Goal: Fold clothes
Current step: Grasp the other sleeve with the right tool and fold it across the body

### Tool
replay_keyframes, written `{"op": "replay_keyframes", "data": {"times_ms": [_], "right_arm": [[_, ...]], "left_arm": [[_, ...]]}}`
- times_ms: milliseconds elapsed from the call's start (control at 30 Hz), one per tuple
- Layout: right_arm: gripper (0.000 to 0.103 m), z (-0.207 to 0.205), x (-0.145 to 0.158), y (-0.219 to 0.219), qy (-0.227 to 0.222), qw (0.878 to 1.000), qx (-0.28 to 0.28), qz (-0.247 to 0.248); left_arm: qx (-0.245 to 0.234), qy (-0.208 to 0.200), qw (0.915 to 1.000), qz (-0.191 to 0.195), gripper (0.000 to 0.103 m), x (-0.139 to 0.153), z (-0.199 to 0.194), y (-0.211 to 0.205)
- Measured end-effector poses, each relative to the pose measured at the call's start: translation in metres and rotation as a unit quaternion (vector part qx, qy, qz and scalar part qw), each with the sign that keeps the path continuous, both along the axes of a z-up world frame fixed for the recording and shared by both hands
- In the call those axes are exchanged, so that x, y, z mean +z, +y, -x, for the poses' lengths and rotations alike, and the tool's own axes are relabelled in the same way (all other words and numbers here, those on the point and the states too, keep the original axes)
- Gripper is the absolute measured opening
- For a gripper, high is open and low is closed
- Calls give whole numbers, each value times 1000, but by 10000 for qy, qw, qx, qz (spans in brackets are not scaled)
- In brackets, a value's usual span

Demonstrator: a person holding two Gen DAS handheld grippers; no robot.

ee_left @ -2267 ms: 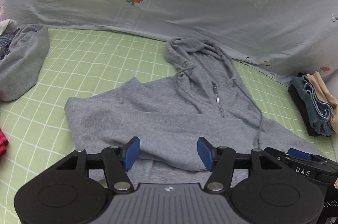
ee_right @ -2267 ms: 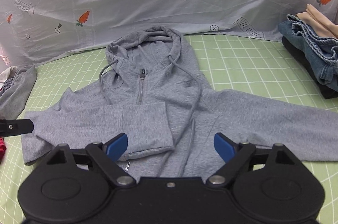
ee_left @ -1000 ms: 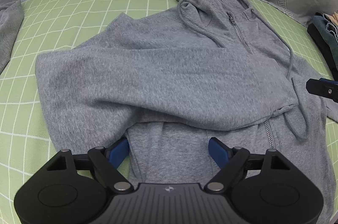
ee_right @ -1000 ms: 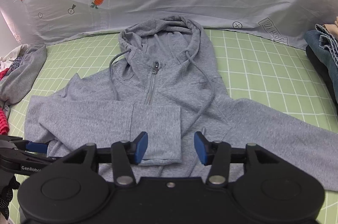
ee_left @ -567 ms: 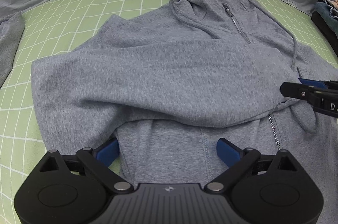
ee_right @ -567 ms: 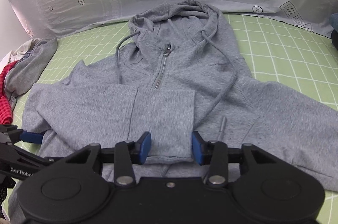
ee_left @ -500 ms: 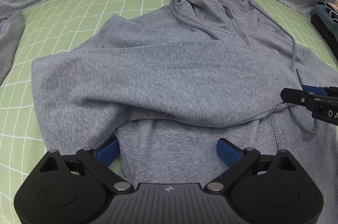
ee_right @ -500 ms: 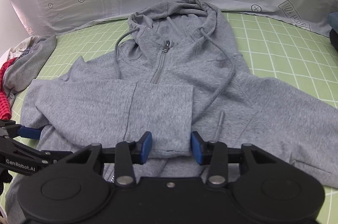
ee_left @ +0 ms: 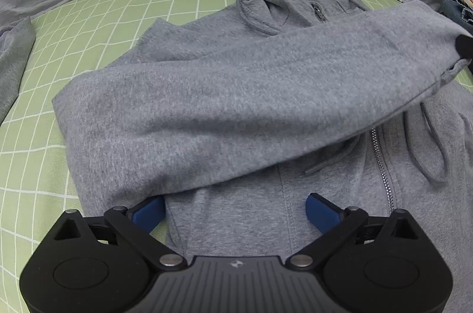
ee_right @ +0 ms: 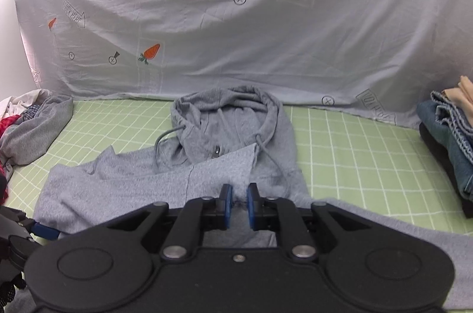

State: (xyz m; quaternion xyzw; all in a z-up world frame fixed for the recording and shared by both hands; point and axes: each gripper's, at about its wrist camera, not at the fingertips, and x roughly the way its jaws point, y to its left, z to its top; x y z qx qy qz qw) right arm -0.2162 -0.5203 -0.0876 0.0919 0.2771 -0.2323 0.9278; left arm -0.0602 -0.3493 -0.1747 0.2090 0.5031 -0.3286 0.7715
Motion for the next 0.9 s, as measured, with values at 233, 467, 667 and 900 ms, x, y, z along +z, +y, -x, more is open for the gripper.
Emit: {"op": "replay_keyframes", "data": {"times_ms": [233,467,667,900], "right_arm": [[11,18,13,-32,-81,9973,-666,304],[11,51,9,-71,10,9884,-1481,338],[11,84,9,-99,58,9756,-2136,509],[11,118,11,-123,50,9594,-2755,598]], "left_arm": [[-25,7,10000,-18,103,-1,-1,0],[-26,12,10000,-32,103,-2,-2,-1],[-27,24,10000,-49,103,-3,-4,-2],[-6,48,10000,-76,103,-2,-6,-2]]}}
